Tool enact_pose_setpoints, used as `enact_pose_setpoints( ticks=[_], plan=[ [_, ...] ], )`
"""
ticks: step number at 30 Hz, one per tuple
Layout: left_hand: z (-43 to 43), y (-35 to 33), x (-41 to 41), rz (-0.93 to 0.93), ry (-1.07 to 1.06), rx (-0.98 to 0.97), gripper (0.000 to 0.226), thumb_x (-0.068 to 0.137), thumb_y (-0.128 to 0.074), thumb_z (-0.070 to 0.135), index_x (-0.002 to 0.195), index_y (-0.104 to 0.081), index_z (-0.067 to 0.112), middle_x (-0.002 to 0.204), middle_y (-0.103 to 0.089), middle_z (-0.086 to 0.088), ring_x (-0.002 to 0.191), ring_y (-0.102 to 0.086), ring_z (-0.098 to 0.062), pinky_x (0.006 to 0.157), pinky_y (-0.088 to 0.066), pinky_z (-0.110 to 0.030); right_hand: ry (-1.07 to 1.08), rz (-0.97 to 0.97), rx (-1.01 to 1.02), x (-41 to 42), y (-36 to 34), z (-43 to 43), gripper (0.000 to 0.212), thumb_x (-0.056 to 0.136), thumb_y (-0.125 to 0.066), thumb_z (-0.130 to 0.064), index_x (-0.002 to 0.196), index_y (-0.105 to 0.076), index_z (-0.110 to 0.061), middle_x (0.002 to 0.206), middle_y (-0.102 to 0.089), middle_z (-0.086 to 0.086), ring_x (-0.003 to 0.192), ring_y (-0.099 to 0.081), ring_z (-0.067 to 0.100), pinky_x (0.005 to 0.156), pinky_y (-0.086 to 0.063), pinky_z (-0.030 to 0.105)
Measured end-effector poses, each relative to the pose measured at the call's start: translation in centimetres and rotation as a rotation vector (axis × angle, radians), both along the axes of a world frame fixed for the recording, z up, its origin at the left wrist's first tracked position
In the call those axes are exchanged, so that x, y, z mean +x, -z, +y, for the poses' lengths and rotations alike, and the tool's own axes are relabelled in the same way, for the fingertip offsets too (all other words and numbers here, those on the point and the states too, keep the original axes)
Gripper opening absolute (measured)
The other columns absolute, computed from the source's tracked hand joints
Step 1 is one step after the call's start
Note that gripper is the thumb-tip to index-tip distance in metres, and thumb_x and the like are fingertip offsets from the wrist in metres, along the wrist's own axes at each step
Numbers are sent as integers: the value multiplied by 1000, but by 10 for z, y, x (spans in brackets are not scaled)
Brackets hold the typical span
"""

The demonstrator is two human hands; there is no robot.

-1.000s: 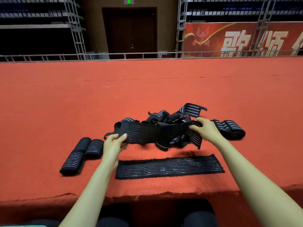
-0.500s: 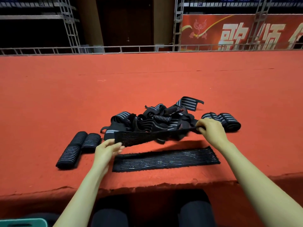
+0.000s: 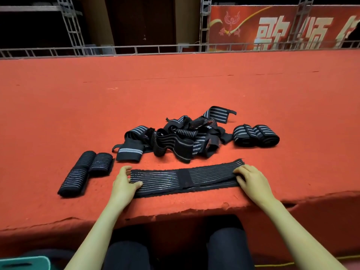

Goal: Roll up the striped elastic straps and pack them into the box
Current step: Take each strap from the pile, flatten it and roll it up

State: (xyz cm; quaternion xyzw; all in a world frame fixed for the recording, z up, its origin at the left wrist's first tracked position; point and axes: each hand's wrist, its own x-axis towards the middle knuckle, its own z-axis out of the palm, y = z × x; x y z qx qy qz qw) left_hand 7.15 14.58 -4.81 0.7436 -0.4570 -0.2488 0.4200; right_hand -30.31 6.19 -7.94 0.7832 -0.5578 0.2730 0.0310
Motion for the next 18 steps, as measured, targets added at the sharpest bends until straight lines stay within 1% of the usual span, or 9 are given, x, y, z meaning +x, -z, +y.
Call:
enact_pose_setpoints(
  ticks=[2, 4, 6, 8, 9, 12, 15, 18],
  plan=[
    [4, -3, -5, -58, 14, 5, 53, 79, -68, -5, 126, -47, 6, 106, -58, -7, 89, -56, -20, 84, -41, -28, 14, -35, -24, -3, 2, 4, 21, 68, -77, -1, 82, -69, -14, 83, -67, 2, 76, -62, 33, 65, -52, 40],
    [6, -3, -8, -103, 27, 8, 49, 82, -65, -4, 127, -47, 7, 105, -57, -7, 90, -53, -18, 81, -38, -25, 6, -56, -82, -6, 2, 5, 13, 73, -72, -4, 81, -68, -12, 83, -66, 3, 78, -61, 32, 68, -51, 40],
    [6, 0, -9, -149, 27, 12, 50, 84, -64, -3, 129, -46, 8, 115, -58, -13, 98, -54, -24, 87, -40, -30, -10, -49, -108, -6, 2, 9, 8, 75, -65, -8, 82, -67, -11, 84, -64, 3, 81, -60, 32, 70, -51, 42],
    [4, 3, -10, -190, 18, 19, 51, 84, -63, -2, 131, -45, 8, 119, -58, -16, 109, -55, -32, 93, -40, -35, -2, -30, -66, -5, 3, 13, 11, 75, -69, -2, 82, -65, -11, 85, -64, 4, 82, -59, 33, 70, -51, 42],
    [4, 5, -11, -199, 13, 22, 52, 84, -63, -1, 131, -45, 9, 119, -58, -16, 111, -54, -34, 93, -39, -36, 15, -24, -20, -4, 4, 15, 14, 76, -70, -1, 83, -65, -11, 87, -64, 4, 84, -59, 33, 69, -50, 41],
    [5, 6, -11, -204, 8, 26, 53, 85, -64, 2, 133, -43, 9, 120, -58, -16, 112, -54, -34, 95, -40, -38, 63, -30, 84, -3, 3, 21, 9, 83, -65, -4, 89, -64, -11, 95, -64, 4, 90, -57, 31, 70, -47, 38],
    [6, 6, -8, -194, 5, 22, 54, 84, -66, 3, 133, -44, 8, 120, -59, -17, 111, -55, -34, 96, -41, -40, 96, -39, 115, -2, 1, 24, 9, 87, -59, -7, 93, -64, -11, 99, -62, 4, 94, -55, 30, 71, -45, 36],
    [7, 6, -9, -191, 4, 15, 54, 83, -67, 4, 132, -45, 8, 121, -59, -17, 109, -56, -32, 95, -41, -38, 130, -36, 144, 1, -2, 28, 11, 89, -55, -7, 96, -64, -10, 102, -61, 6, 97, -54, 30, 73, -45, 38]
  ],
)
